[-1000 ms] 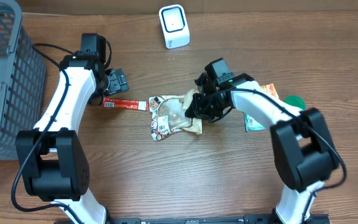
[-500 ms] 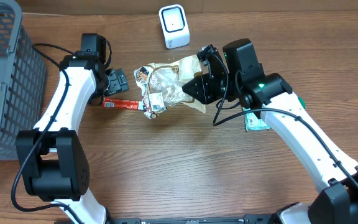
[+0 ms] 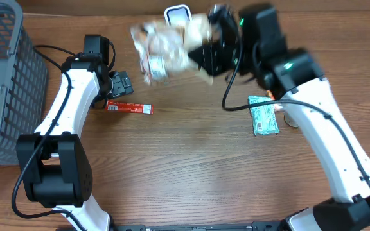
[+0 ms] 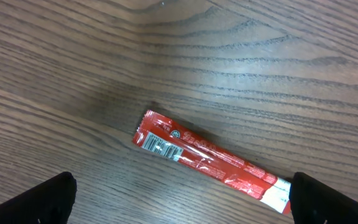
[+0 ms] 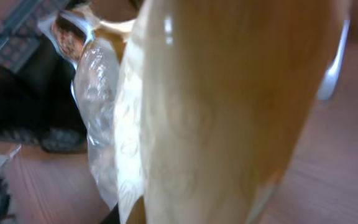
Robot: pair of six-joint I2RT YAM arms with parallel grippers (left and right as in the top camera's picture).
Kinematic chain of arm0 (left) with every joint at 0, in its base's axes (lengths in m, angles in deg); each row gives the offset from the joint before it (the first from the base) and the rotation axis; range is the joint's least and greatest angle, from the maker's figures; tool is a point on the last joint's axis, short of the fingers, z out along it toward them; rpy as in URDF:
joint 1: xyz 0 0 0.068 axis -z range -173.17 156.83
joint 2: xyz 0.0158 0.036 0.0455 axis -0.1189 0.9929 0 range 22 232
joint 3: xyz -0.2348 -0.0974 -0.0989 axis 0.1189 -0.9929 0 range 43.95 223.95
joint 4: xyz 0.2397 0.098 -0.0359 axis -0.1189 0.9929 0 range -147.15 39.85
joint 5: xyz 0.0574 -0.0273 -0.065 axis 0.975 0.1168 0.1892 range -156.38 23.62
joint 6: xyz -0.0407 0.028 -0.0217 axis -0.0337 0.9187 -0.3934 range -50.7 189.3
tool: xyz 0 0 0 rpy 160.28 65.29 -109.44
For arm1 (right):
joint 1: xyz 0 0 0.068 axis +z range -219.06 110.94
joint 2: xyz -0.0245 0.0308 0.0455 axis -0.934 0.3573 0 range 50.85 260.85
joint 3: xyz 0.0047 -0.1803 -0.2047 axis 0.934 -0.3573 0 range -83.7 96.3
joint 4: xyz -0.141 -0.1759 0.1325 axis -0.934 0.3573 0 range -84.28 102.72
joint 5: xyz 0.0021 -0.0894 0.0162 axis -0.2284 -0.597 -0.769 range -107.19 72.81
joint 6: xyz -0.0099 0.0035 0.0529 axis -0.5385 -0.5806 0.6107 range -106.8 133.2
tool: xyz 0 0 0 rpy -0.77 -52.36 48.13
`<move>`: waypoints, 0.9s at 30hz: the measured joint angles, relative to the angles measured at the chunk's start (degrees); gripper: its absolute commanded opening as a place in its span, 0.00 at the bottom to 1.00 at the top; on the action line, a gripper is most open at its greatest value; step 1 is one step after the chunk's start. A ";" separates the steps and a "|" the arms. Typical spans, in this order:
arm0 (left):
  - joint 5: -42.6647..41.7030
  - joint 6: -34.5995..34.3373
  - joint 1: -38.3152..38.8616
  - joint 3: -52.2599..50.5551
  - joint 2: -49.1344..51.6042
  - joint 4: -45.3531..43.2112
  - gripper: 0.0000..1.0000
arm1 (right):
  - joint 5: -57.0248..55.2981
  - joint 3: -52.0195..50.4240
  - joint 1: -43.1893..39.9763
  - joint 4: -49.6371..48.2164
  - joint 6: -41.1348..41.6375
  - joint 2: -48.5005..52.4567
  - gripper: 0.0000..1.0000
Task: Scan the item barcode
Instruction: 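Lift the snack bag up toward the white scanner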
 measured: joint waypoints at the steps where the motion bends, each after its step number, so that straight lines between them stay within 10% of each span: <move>1: -0.02 0.00 0.00 0.00 0.00 0.02 1.00 | -0.39 4.02 0.00 1.66 -0.15 0.72 0.03; 7: 0.00 0.00 0.00 0.00 0.00 0.02 1.00 | -5.44 18.45 0.02 1.33 -4.02 6.03 0.03; 27: 0.00 0.00 0.00 0.00 0.00 0.02 1.00 | -36.65 18.62 0.04 -23.74 -18.84 29.16 0.03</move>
